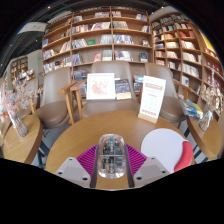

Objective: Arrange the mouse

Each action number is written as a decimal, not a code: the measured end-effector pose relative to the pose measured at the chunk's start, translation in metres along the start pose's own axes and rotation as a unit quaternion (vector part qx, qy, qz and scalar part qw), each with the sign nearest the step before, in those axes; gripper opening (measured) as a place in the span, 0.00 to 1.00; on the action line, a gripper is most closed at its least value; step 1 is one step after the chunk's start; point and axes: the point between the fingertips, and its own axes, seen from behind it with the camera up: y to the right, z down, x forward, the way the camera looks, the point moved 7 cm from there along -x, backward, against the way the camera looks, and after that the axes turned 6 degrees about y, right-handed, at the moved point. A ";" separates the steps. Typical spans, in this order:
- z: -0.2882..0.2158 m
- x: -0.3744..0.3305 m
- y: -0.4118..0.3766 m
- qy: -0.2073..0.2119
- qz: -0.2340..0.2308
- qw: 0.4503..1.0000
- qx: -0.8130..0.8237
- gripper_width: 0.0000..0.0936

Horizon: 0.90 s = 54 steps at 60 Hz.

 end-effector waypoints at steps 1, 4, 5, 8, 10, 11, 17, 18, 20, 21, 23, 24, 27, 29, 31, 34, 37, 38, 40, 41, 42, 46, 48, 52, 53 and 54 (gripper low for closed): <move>-0.005 0.002 0.010 0.003 0.004 1.000 0.001 0.45; -0.017 0.008 0.044 0.013 0.023 1.000 -0.007 0.45; -0.019 0.011 0.057 0.015 0.032 0.999 -0.011 0.45; -0.021 0.022 0.093 0.016 0.060 0.998 -0.023 0.45; -0.019 0.028 0.115 0.015 0.075 0.997 -0.029 0.45; -0.017 0.032 0.125 0.014 0.080 0.996 -0.031 0.45; 0.003 0.054 0.167 -0.003 0.090 0.996 -0.016 0.45; 0.007 0.057 0.172 -0.007 0.088 0.996 -0.014 0.46; 0.016 0.062 0.181 -0.014 0.086 0.996 -0.012 0.46; 0.019 0.065 0.185 -0.018 0.087 0.996 -0.011 0.46; 0.026 0.069 0.193 -0.025 0.090 0.996 -0.011 0.47; 0.029 0.071 0.197 -0.027 0.093 0.995 -0.012 0.47; 0.037 0.076 0.200 -0.029 0.093 0.995 -0.015 0.47; 0.042 0.077 0.203 -0.030 0.088 0.995 -0.019 0.48; 0.047 0.078 0.203 -0.035 0.083 0.996 -0.019 0.50; 0.048 0.080 0.203 -0.026 0.079 0.996 -0.012 0.55; 0.048 0.076 0.205 -0.026 0.082 0.996 -0.008 0.78; 0.048 0.073 0.206 -0.026 0.085 0.996 -0.007 0.87; 0.045 0.066 0.204 -0.024 0.088 0.996 -0.008 0.91; 0.044 0.061 0.204 -0.022 0.090 0.996 -0.010 0.90; 0.042 0.056 0.204 -0.020 0.092 0.995 -0.011 0.89; 0.036 0.030 0.201 -0.013 0.102 0.995 -0.012 0.91; 0.033 0.012 0.196 -0.011 0.101 0.995 -0.013 0.91; 0.028 -0.034 0.184 0.000 0.101 0.995 -0.014 0.91; 0.027 -0.046 0.180 0.003 0.099 0.995 -0.018 0.91; 0.026 -0.058 0.176 0.007 0.097 0.995 -0.021 0.91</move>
